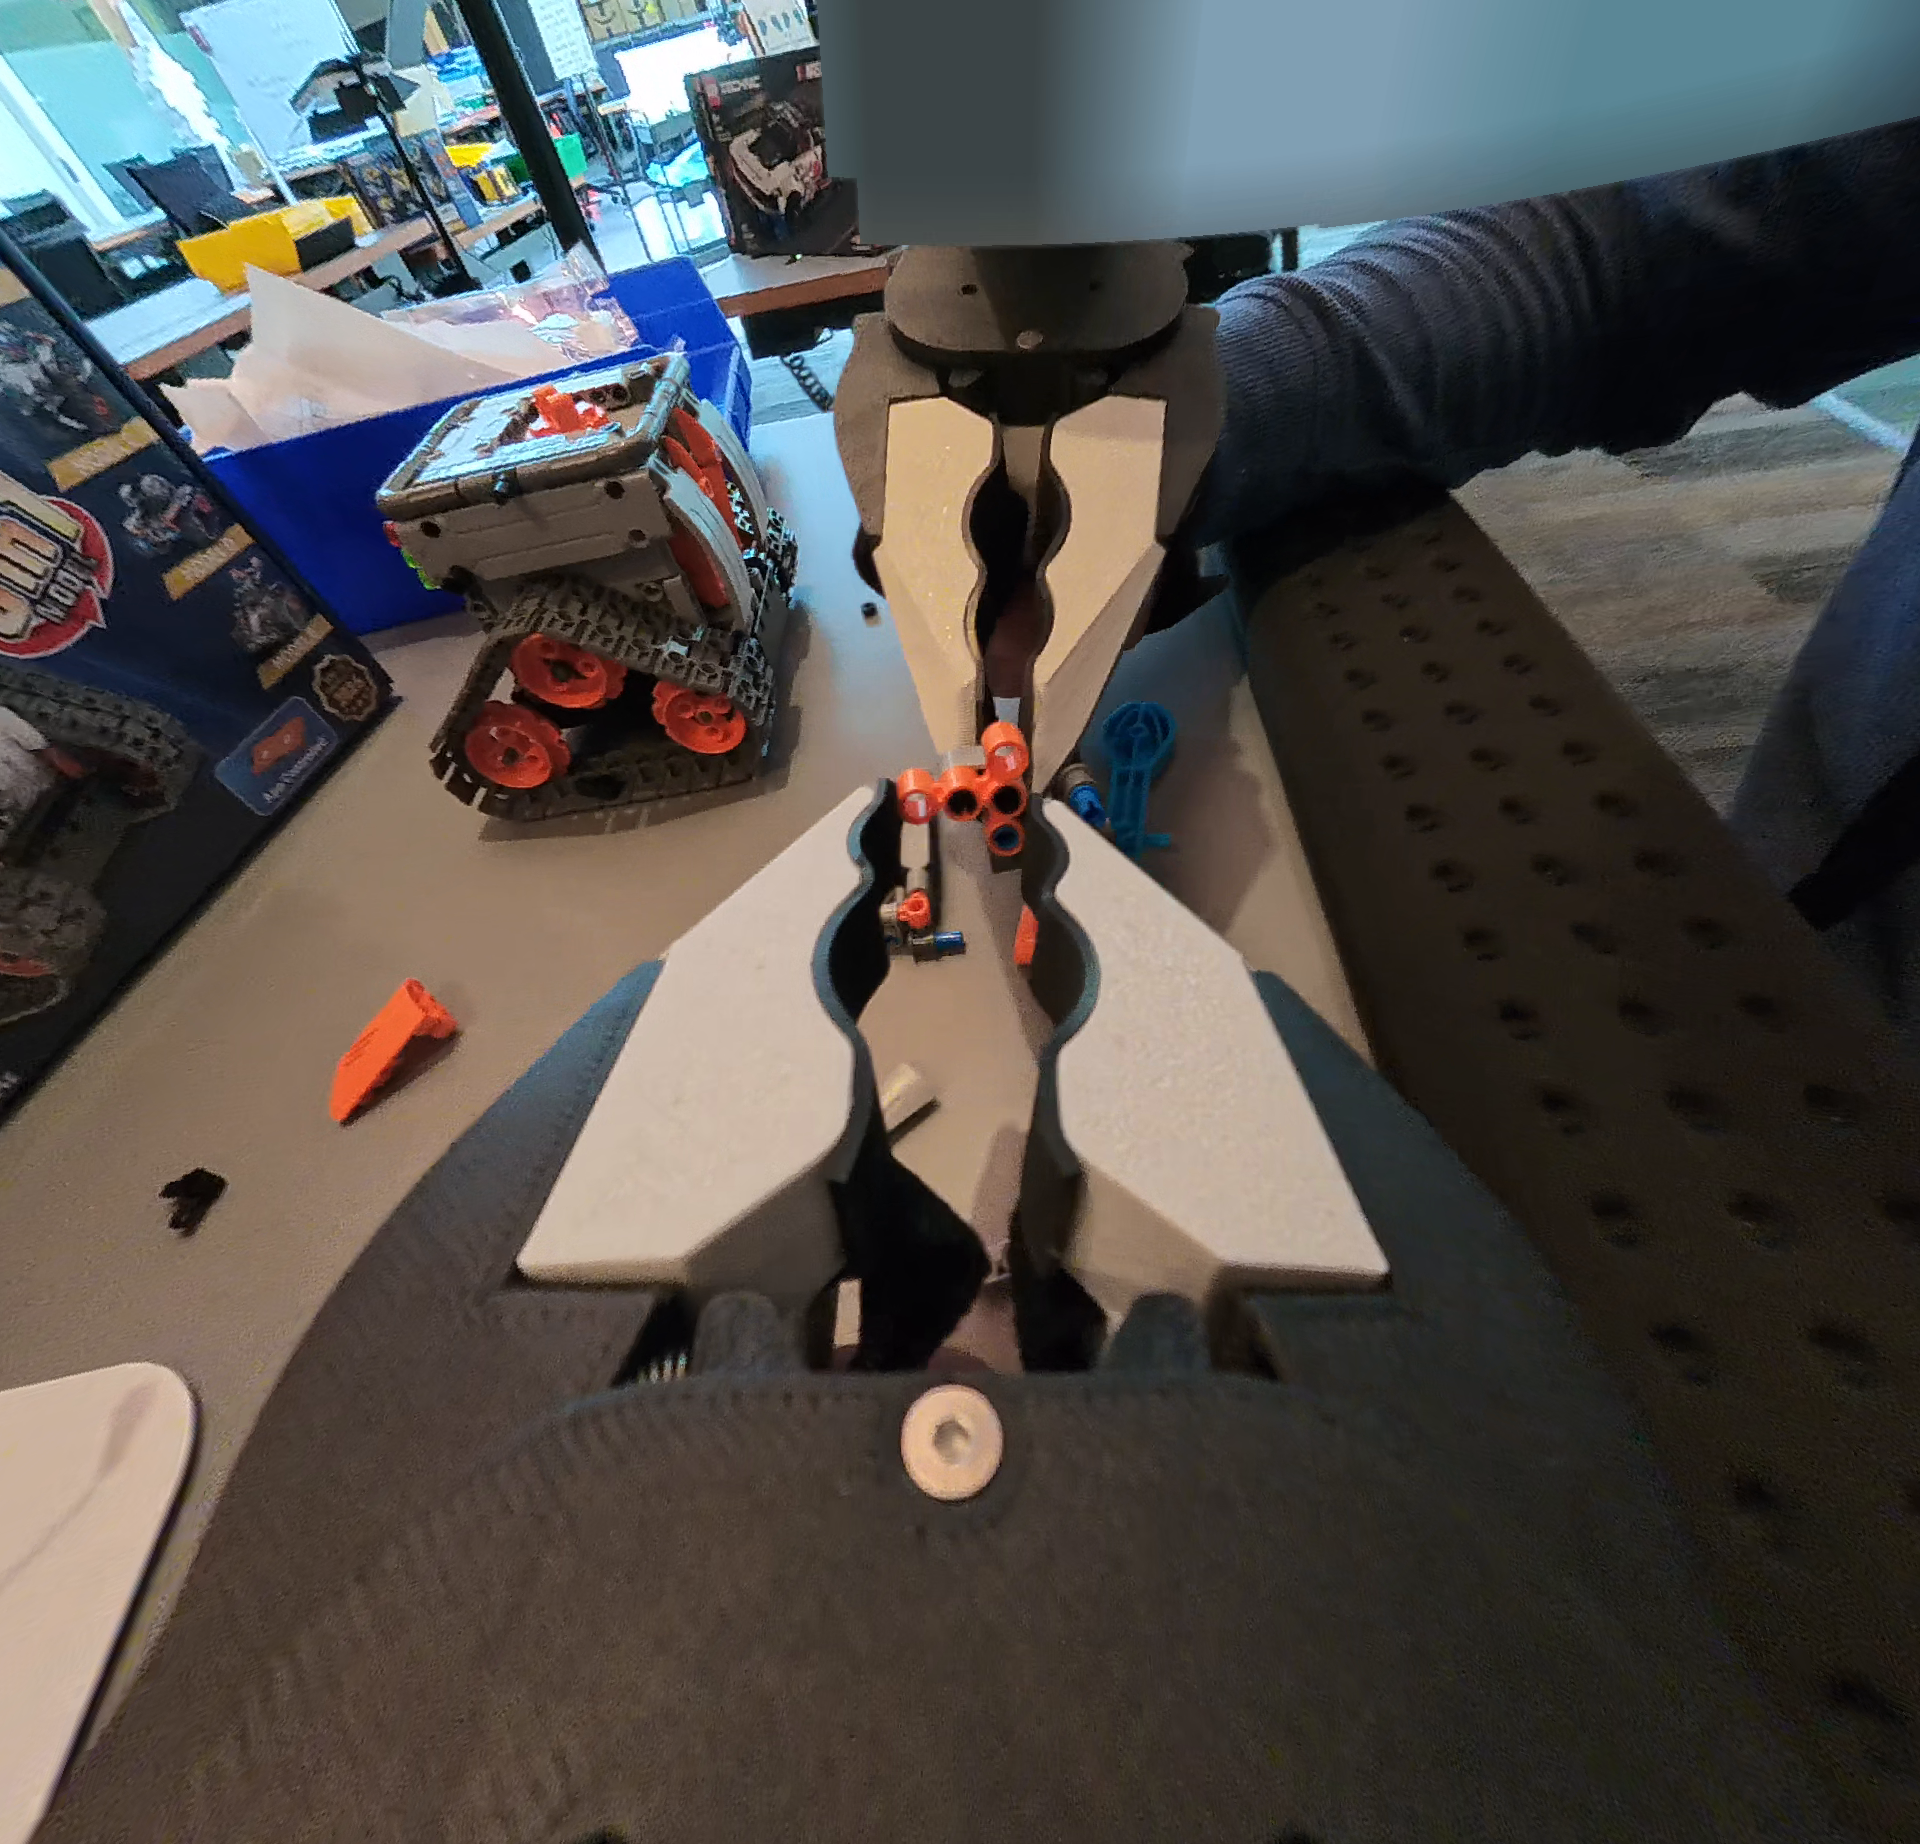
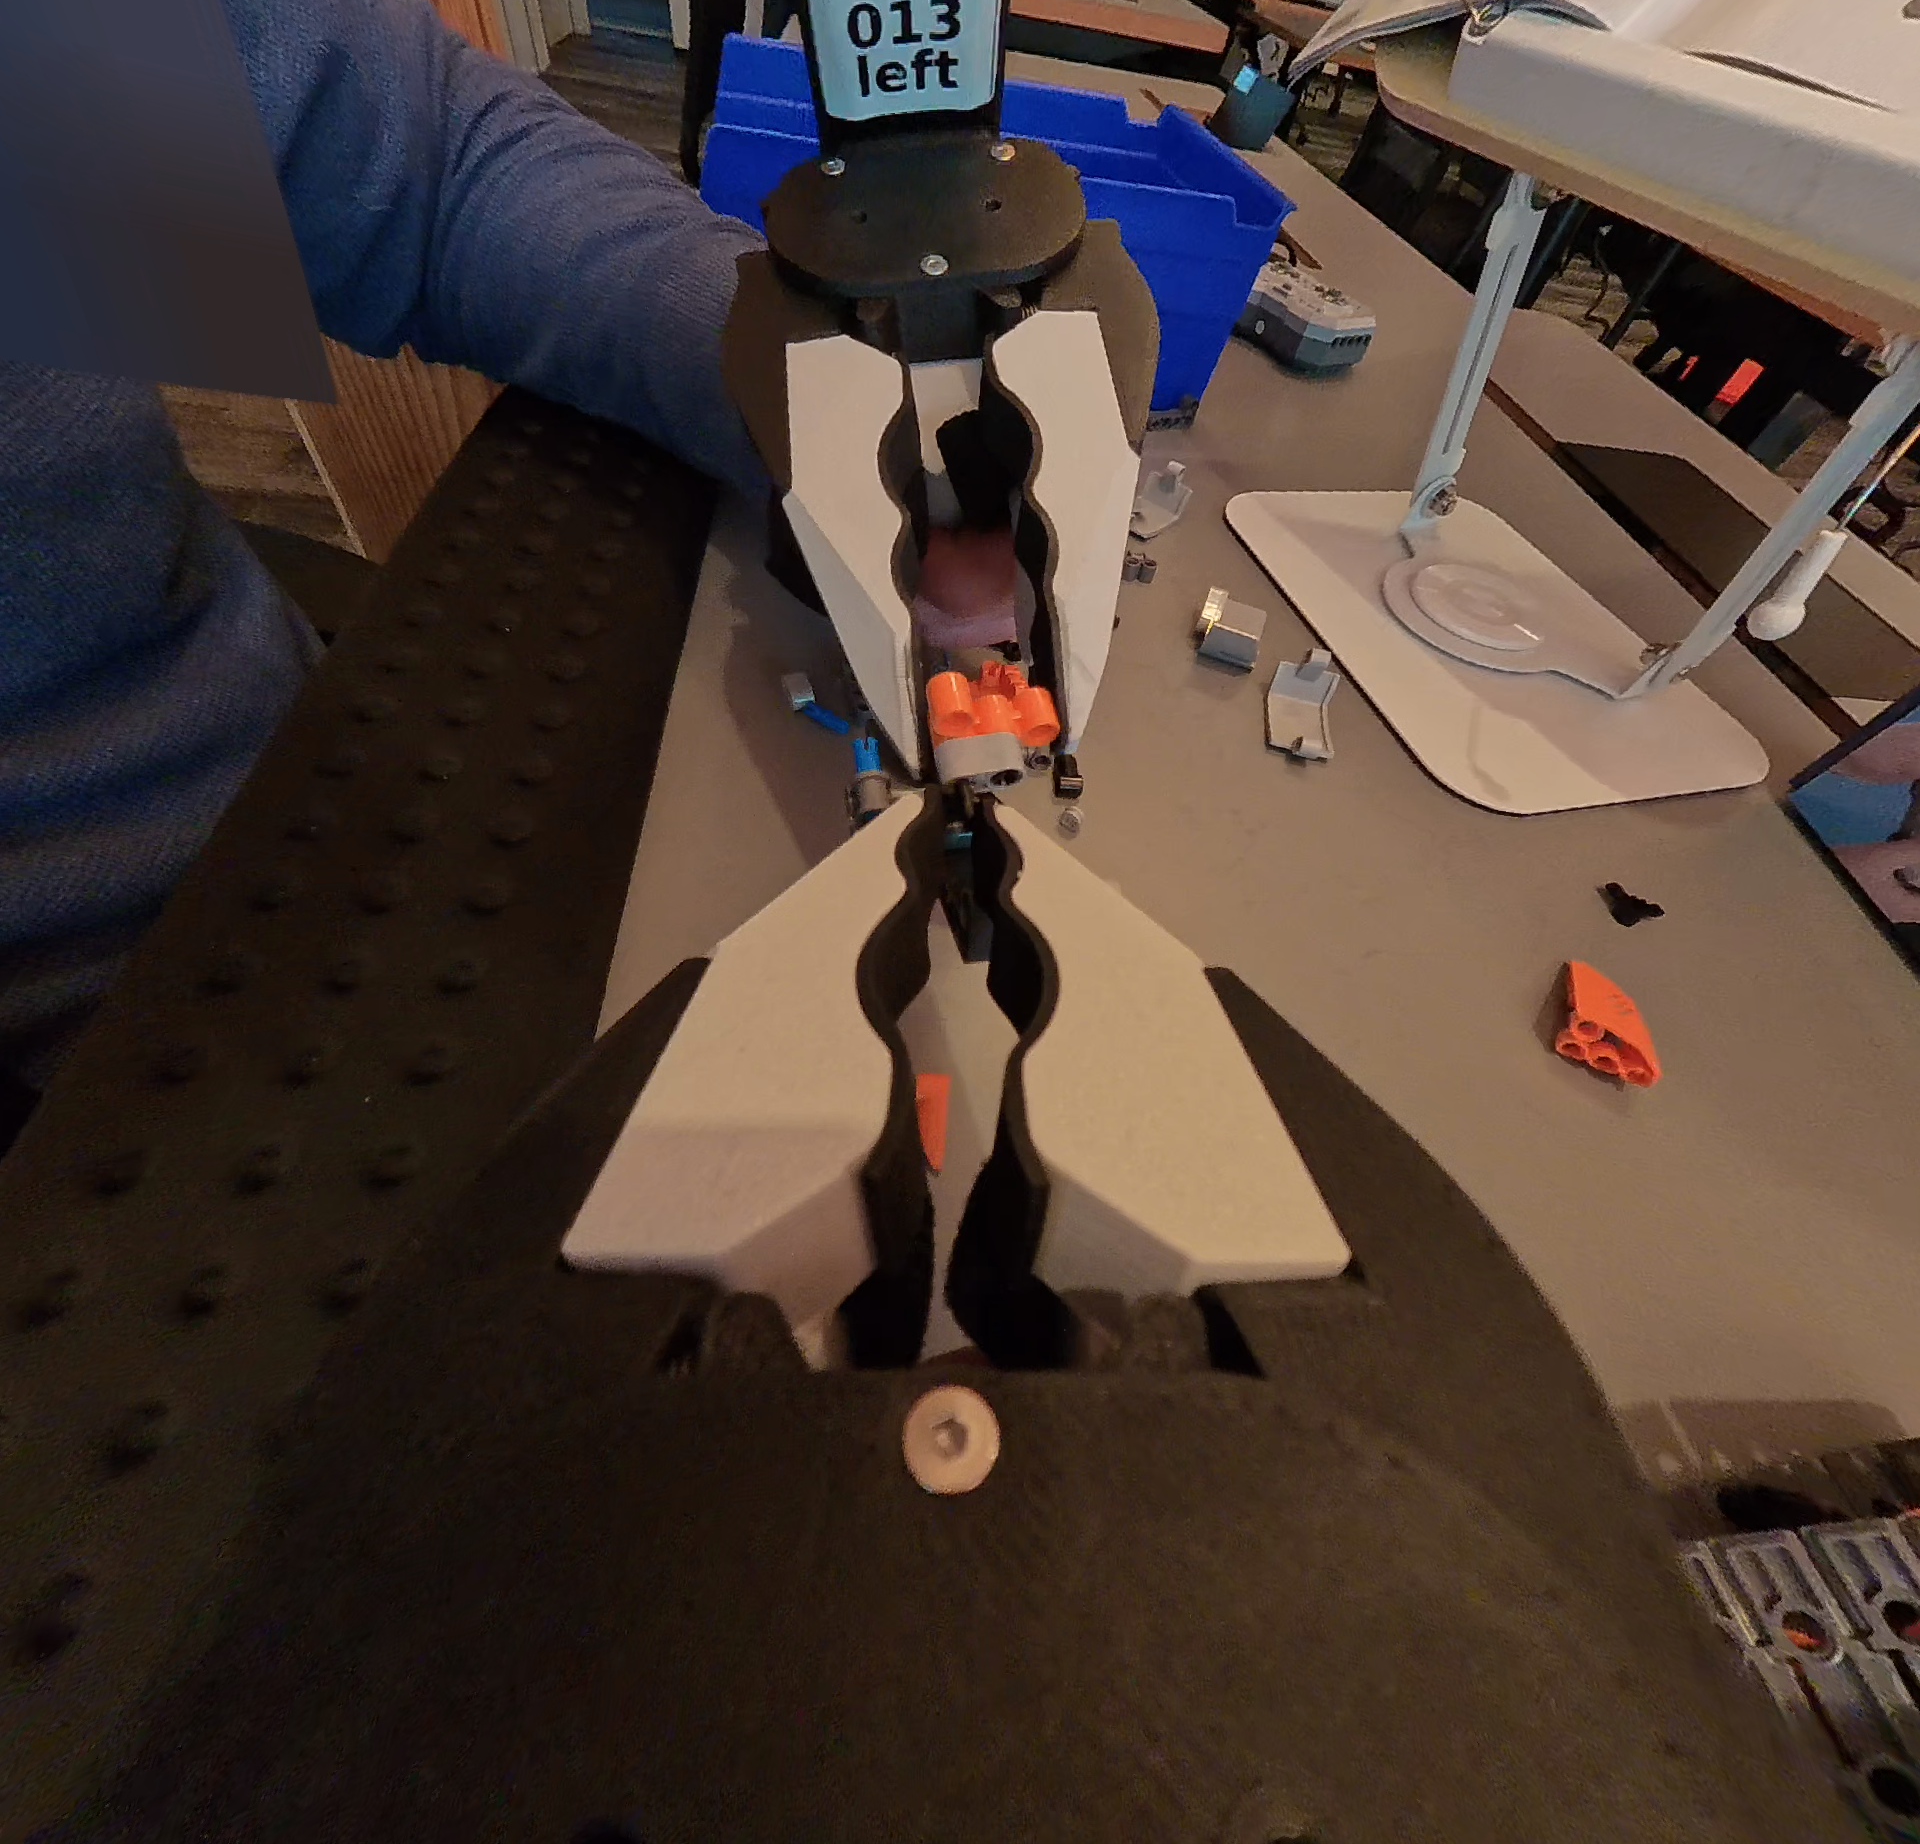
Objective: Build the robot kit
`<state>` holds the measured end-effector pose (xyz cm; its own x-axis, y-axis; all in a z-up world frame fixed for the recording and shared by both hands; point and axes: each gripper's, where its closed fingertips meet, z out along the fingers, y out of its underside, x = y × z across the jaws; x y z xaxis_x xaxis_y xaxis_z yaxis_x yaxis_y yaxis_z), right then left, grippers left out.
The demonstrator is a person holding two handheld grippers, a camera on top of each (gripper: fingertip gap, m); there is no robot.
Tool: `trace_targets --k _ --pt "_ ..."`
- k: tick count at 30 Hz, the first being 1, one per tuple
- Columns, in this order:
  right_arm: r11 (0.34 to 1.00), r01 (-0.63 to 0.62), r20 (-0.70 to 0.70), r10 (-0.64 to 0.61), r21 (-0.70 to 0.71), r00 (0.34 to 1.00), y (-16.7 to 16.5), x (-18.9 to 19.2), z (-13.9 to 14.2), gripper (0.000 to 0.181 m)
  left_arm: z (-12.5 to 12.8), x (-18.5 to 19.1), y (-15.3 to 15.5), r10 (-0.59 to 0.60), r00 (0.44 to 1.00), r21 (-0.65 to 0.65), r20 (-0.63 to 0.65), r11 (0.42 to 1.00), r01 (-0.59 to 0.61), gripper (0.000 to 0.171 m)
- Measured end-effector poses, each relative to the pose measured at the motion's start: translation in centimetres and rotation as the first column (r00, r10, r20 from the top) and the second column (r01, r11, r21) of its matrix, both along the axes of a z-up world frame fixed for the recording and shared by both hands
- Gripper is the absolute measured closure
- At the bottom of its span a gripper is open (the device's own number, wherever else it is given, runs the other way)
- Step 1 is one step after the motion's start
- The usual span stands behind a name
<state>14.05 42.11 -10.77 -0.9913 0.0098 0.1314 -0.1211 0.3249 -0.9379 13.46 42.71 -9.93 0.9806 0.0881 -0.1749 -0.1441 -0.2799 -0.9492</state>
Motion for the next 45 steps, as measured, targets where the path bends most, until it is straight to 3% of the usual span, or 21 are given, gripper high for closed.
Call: trace_targets --k 6,9,12,18,21,23,27,37,45 --pt "1.0 -0.016 0.012 0.017 -0.025 1.0 0.3 0.3 0.3 0.181 0.6 -0.2 -0.4 -0.007 0.997 0.054 0.081 0.999 0.002 0.151" --pt "0.997 0.038 0.044 -0.036 -0.066 0.998 1.6 -0.8 0.7 0.181 3.1 -2.0 -2.9 0.026 0.987 0.178 0.159 0.982 -0.055 0.151" --pt "1.0 -0.009 -0.001 0.009 0.007 1.0 0.4 -0.2 0.0 0.181 2.4 -1.1 -1.8 0.011 0.994 0.129 0.112 0.991 -0.026 0.151" --pt "0.998 0.016 -0.009 -0.017 -0.063 1.0 0.9 -0.5 1.6 0.172 2.2 -1.3 -1.8 -0.012 0.992 0.119 0.128 0.993 -0.004 0.15" --pt "0.992 0.039 -0.029 -0.043 -0.121 0.999 1.2 -0.8 3.2 0.177 1.6 -1.3 -1.6 -0.016 0.99 0.1 0.139 0.995 0.002 0.15" --pt "0.987 0.061 -0.007 -0.063 -0.148 0.998 1.3 -1.3 3.9 0.177 1.7 -1.1 -1.2 -0.028 0.988 0.112 0.155 0.994 0.011 0.15" --pt "0.995 0.059 0.033 -0.057 -0.075 0.998 0.1 -1.1 2.4 0.166 2.2 -0.9 -0.5 -0.033 0.989 0.134 0.143 0.991 0.013 0.15" --pt "0.983 0.033 0.179 0.0 -0.181 0.984 -0.5 -0.8 3.2 0.17 3.1 -0.6 -0.2 -0.051 0.985 0.211 0.162 0.977 0.016 0.151" --pt "0.977 0.006 0.144 0.024 -0.211 0.989 -0.5 -0.3 3.8 0.176 3.9 -0.2 -0.1 -0.069 0.983 0.256 0.168 0.966 0.024 0.151"
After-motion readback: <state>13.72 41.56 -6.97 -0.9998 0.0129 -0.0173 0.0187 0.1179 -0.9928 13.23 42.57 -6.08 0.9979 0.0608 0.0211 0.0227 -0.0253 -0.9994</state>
